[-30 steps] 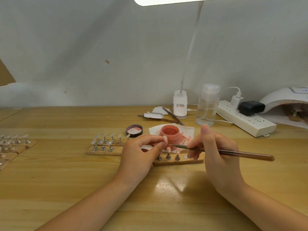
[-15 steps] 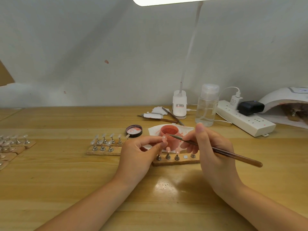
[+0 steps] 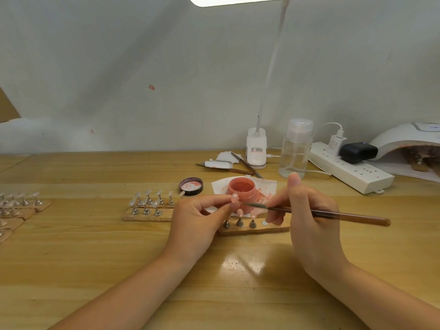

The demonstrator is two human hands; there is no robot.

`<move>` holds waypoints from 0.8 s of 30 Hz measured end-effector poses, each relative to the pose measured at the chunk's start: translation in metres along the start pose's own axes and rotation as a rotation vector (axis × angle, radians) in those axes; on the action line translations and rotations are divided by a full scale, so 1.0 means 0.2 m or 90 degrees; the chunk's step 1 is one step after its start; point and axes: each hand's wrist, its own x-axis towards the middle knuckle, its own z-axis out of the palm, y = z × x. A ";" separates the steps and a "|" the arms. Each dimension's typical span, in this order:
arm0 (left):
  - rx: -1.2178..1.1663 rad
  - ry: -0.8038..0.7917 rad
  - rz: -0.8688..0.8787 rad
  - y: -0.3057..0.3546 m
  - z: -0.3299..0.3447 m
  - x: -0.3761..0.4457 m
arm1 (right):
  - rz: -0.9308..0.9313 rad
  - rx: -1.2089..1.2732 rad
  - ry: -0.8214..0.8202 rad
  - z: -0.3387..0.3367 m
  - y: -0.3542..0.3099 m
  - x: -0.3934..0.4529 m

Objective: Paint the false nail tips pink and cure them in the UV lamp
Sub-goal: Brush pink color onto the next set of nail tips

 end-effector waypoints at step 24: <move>0.013 0.014 -0.025 -0.01 0.00 0.01 | -0.001 -0.025 -0.049 0.02 -0.01 0.01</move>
